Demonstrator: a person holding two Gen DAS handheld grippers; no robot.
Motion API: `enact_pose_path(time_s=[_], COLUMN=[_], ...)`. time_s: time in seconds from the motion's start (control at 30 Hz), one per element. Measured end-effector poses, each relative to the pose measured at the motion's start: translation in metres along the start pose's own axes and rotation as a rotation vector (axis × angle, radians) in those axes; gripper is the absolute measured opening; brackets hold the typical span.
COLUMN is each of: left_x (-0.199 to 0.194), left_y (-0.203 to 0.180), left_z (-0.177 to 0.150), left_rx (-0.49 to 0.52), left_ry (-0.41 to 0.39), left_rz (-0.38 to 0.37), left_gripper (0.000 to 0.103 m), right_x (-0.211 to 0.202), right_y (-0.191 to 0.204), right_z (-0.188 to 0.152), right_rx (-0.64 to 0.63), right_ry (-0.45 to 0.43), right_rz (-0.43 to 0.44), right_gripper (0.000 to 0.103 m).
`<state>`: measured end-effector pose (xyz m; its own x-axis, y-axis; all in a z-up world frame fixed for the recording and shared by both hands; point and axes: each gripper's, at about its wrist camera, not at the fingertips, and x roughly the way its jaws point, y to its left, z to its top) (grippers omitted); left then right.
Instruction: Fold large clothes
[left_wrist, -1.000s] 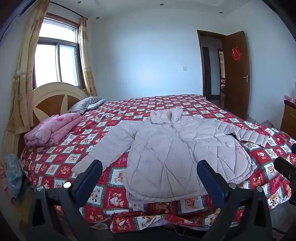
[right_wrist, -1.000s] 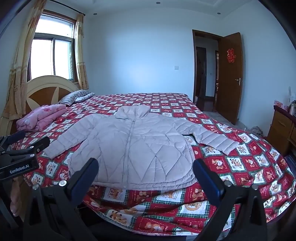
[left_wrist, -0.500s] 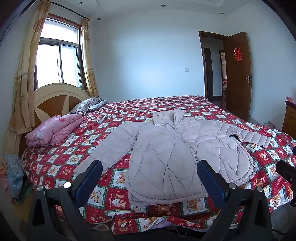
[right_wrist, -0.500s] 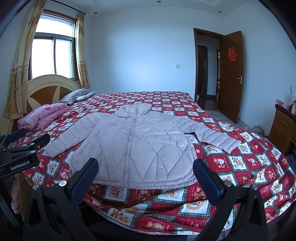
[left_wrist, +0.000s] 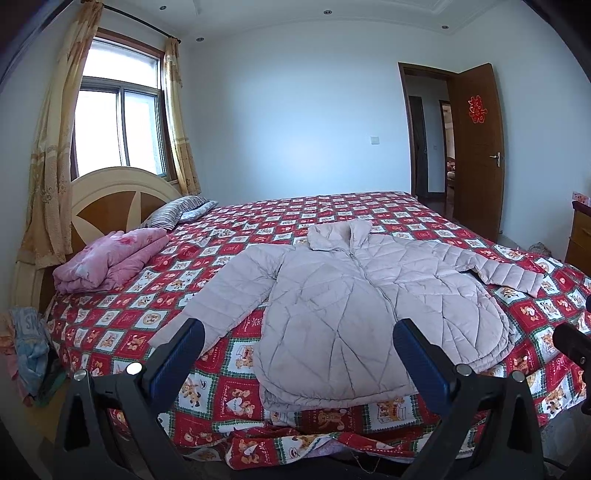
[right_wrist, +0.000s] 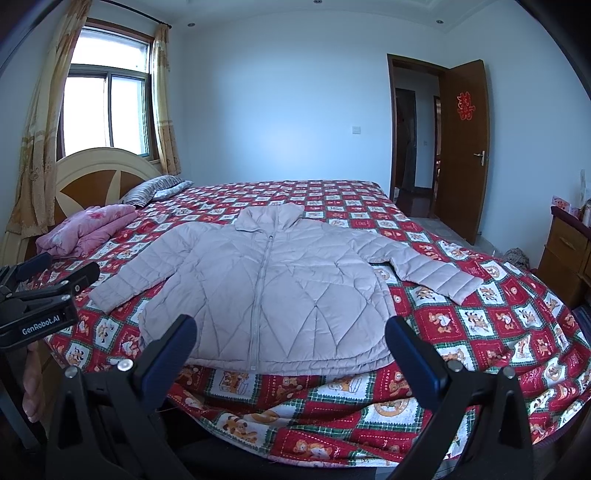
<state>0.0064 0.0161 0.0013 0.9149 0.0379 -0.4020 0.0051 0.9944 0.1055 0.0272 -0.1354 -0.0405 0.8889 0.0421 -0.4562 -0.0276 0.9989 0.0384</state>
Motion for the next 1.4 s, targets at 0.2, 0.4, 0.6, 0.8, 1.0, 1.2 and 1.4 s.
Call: enact_pose_path(time_s=[0.2, 0.4, 0.6, 0.8, 1.0, 1.2, 1.4], left_x=[0.0011, 0.0015, 0.0023, 0.0026, 0.0028, 0.0033, 0.0041], left_y=[0.0008, 0.0023, 0.003, 0.0039, 0.0051, 0.0071, 0.0084], left_z=[-0.0002, -0.0005, -0.0006, -0.0006, -0.0005, 0.0001, 0.0003], left_rx=[-0.001, 0.001, -0.001, -0.002, -0.001, -0.004, -0.003], left_ry=[0.002, 0.0, 0.001, -0.001, -0.001, -0.003, -0.003], left_rz=[0.001, 0.004, 0.005, 0.009, 0.008, 0.013, 0.016], left_gripper=[0.102, 0.102, 0.102, 0.102, 0.102, 0.102, 0.102], right_x=[0.0016, 0.0016, 0.0023, 0.0026, 0.0027, 0.0028, 0.0029], right_y=[0.0012, 0.0007, -0.0002, -0.0001, -0.0001, 0.0001, 0.0], right_z=[-0.0018, -0.0021, -0.0023, -0.0024, -0.0026, -0.0027, -0.0031], right_rx=[0.0, 0.002, 0.002, 0.005, 0.006, 0.006, 0.008], right_ry=[0.006, 0.01, 0.013, 0.016, 0.018, 0.019, 0.021], right_rz=[0.003, 0.008, 0.01, 0.012, 0.014, 0.015, 0.016], right_gripper=[0.103, 0.103, 0.103, 0.103, 0.103, 0.103, 0.103])
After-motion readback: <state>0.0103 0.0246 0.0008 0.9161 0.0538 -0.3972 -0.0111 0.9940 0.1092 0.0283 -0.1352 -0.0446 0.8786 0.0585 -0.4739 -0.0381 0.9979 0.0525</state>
